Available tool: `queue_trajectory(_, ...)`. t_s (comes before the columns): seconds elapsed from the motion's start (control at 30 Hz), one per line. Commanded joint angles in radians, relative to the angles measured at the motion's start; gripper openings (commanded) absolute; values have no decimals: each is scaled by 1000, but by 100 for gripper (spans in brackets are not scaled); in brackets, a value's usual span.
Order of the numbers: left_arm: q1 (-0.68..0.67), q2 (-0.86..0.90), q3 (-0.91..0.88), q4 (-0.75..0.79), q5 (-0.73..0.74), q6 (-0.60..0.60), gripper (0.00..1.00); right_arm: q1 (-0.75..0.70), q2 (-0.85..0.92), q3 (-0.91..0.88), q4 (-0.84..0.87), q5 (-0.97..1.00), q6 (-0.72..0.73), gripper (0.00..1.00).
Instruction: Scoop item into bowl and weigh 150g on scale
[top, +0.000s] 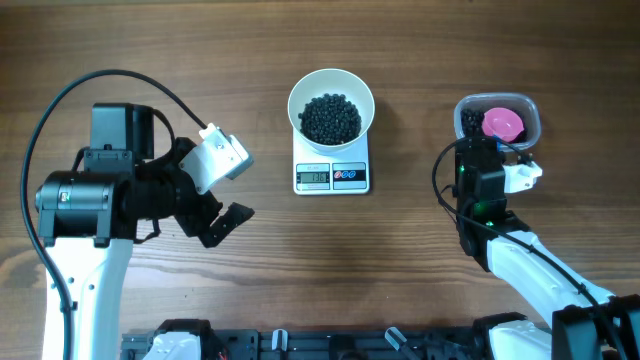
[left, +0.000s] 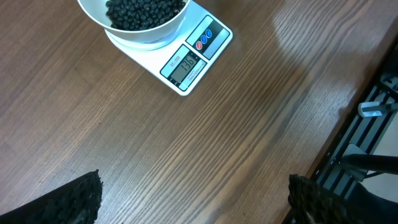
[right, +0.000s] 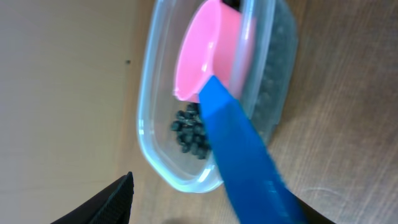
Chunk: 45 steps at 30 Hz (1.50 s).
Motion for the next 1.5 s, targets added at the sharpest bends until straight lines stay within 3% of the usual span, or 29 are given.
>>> queue_trajectory(0.0, 8, -9, 17, 2, 9, 16, 100, 2, -11, 16, -41, 19, 16, 65)
queue_trajectory(0.8, 8, -9, 17, 2, 9, 16, 100, 2, -60, 16, -55, 185, -2, 59)
queue_trajectory(1.03, 8, -9, 17, 2, 9, 16, 100, 1, -55, 16, -89, 217, 60, 57)
queue_trajectory(1.47, 8, -9, 17, 2, 9, 16, 100, 1, 45, 16, 11, 207, 61, 53)
